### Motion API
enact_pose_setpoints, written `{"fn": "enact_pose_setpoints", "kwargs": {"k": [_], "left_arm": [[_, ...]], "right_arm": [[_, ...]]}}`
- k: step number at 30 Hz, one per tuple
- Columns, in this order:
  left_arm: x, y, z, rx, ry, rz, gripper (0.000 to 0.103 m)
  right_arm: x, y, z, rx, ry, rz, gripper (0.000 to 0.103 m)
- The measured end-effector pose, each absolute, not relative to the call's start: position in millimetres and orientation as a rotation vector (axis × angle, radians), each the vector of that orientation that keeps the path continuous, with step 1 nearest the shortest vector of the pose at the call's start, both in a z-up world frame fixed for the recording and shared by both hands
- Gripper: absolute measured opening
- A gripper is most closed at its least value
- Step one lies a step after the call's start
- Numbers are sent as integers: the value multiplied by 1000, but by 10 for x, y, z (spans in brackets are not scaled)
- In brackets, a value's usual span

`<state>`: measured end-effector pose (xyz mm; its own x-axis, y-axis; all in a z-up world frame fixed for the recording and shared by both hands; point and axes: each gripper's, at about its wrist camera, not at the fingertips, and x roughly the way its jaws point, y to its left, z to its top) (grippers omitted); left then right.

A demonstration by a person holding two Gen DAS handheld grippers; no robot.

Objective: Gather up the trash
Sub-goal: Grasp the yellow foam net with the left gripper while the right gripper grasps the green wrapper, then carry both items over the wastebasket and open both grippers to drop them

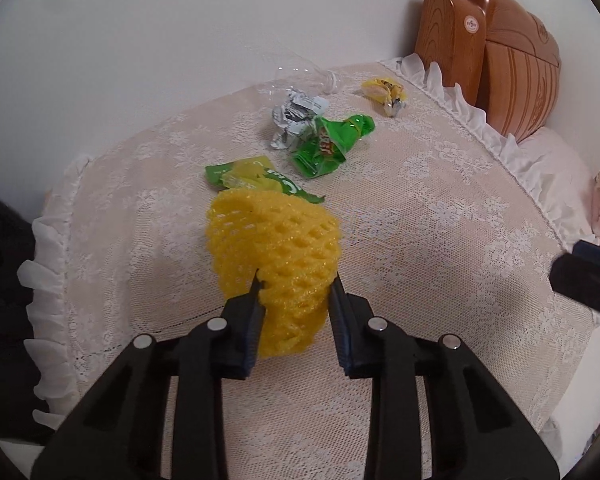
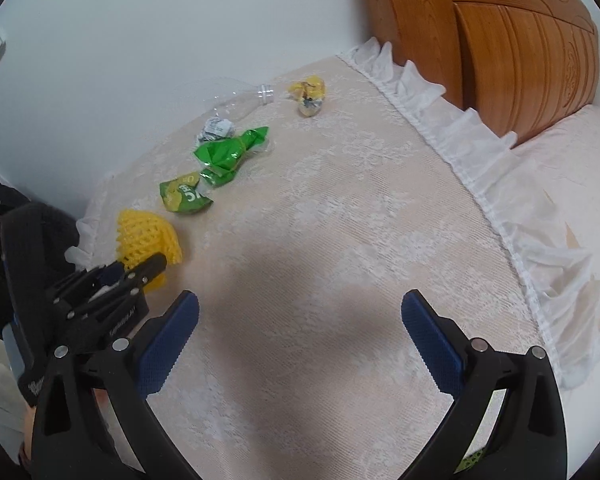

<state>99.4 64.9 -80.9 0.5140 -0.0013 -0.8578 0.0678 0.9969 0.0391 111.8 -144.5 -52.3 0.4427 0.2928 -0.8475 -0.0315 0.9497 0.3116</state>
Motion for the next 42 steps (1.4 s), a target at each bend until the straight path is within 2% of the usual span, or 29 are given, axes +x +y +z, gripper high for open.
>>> {"fn": "enact_pose_setpoints", "kwargs": {"k": [10, 18, 21, 23, 24, 26, 34, 42], "left_arm": [[1091, 1157, -764, 36, 1010, 37, 30], [1255, 1422, -856, 1, 1023, 61, 30], [1283, 1436, -862, 3, 1019, 62, 30], [1287, 1426, -868, 7, 1021, 58, 30], [1279, 1423, -864, 9, 1021, 57, 30], [1276, 1423, -860, 10, 1022, 55, 30], [1143, 1294, -745, 25, 1010, 23, 30], [746, 836, -591, 43, 1036, -94, 30]], "right_arm": [[2229, -643, -760, 239, 1073, 173, 101], [2735, -276, -1120, 236, 1136, 74, 100], [2791, -270, -1197, 245, 1154, 65, 82], [2807, -274, -1241, 250, 1171, 74, 56], [2815, -283, -1261, 270, 1180, 98, 50], [2807, -306, -1261, 291, 1181, 112, 32], [2555, -513, -1102, 319, 1160, 139, 33], [1579, -1004, -739, 290, 1143, 132, 33]]}}
